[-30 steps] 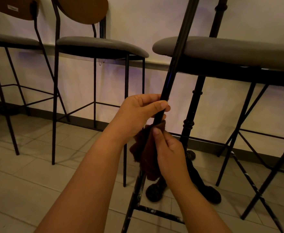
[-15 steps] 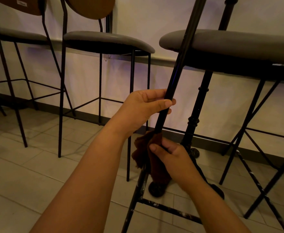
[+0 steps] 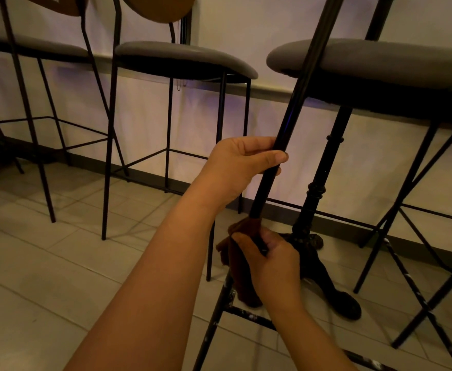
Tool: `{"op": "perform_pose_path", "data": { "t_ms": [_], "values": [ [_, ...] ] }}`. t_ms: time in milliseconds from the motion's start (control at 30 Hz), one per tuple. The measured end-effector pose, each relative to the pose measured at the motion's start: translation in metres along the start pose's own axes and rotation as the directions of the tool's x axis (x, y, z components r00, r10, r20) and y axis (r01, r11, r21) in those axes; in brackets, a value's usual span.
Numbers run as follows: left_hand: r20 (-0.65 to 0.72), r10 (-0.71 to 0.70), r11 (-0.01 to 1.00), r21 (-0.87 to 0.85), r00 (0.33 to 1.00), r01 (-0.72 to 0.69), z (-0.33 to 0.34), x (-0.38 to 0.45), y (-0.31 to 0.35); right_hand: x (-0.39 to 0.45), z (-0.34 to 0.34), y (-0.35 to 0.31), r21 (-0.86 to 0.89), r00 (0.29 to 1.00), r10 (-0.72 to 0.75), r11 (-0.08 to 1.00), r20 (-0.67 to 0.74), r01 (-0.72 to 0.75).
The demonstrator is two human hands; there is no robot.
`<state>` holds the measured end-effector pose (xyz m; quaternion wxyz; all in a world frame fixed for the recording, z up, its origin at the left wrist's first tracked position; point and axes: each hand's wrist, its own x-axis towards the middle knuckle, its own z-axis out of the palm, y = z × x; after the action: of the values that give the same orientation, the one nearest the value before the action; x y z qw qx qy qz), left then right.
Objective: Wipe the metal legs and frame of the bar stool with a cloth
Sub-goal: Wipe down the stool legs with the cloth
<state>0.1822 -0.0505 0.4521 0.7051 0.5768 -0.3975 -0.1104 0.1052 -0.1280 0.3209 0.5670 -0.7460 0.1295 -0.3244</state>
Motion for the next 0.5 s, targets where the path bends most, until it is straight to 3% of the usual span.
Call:
{"op": "perform_pose_path", "data": {
  "t_ms": [133,267,500],
  "values": [
    [-0.008,0.008,1.0,-0.015,1.0,-0.008,0.001,-0.003,-0.004,0.007,-0.008,-0.005,0.039,0.993,0.056,0.997,0.101,-0.06],
    [-0.027,0.002,0.999,-0.034,1.0,-0.003,0.003,-0.008,-0.008,0.008,-0.009,0.0,-0.02,0.996,0.04,0.999,0.085,-0.039],
    [-0.145,0.029,0.996,0.091,0.989,-0.016,0.006,-0.026,-0.03,0.005,-0.01,0.002,-0.043,0.994,0.019,0.999,0.109,-0.014]
  ]
}}
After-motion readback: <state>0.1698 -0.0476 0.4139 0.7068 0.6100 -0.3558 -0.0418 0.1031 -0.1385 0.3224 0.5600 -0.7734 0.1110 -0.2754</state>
